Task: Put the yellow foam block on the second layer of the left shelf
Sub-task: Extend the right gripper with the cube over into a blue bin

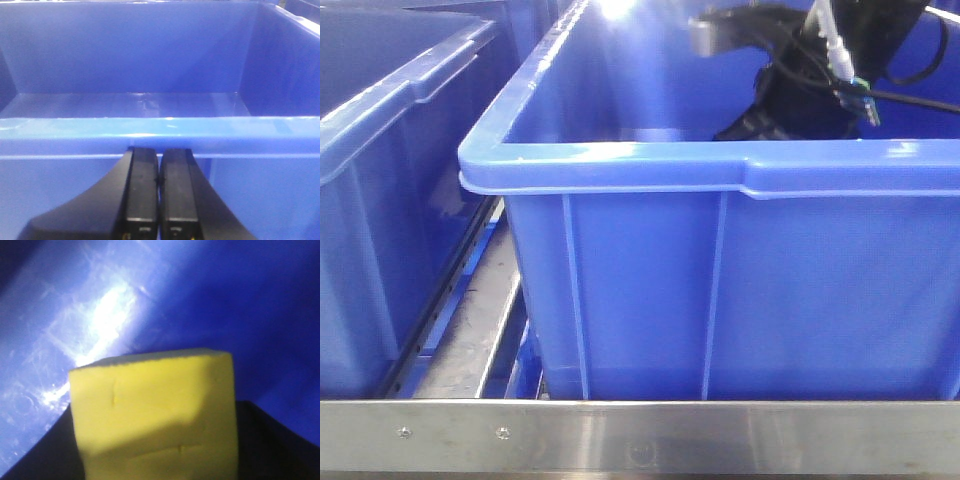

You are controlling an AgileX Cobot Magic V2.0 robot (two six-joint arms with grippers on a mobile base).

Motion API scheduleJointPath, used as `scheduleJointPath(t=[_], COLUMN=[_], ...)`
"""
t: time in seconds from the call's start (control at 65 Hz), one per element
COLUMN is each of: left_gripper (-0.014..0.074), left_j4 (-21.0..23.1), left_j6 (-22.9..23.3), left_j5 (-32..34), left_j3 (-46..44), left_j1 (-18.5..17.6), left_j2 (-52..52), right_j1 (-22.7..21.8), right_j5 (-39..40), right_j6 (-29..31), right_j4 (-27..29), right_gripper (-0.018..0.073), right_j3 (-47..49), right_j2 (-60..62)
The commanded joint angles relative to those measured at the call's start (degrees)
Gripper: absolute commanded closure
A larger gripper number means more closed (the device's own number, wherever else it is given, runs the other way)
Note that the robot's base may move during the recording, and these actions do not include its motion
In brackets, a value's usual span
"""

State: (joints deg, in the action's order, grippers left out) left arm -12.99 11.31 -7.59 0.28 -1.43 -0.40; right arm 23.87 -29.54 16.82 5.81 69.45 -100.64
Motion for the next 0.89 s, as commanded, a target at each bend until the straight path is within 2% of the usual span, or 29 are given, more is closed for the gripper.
scheduleJointPath(t=[0.0, 0.046, 0.108, 0.323, 0.493, 0.878], left_gripper=[0.0459, 0.046, 0.046, 0.046, 0.046, 0.046], left_j4=[0.2, 0.2, 0.2, 0.2, 0.2, 0.2], left_j6=[0.2, 0.2, 0.2, 0.2, 0.2, 0.2], left_j5=[4.9, 4.9, 4.9, 4.9, 4.9, 4.9], left_j3=[1.5, 1.5, 1.5, 1.5, 1.5, 1.5], left_j1=[-0.4, -0.4, -0.4, -0.4, -0.4, -0.4], left_j2=[-0.8, -0.8, -0.8, -0.8, -0.8, -0.8], right_j1=[-0.2, -0.2, -0.2, -0.2, -0.2, -0.2], right_j5=[2.5, 2.8, 2.8, 2.6, 6.0, 26.8], right_j6=[0.1, 0.1, 0.1, 0.1, 0.1, 0.1], right_j4=[-0.5, -0.5, -0.5, -0.5, -0.5, -0.4], right_gripper=[0.0099, 0.0001, -0.0083, -0.0063, -0.0063, -0.0059], right_j3=[2.1, 2.1, 2.1, 1.9, -1.4, -26.5], right_j2=[2.6, 2.6, 2.6, 4.0, 9.9, 35.2])
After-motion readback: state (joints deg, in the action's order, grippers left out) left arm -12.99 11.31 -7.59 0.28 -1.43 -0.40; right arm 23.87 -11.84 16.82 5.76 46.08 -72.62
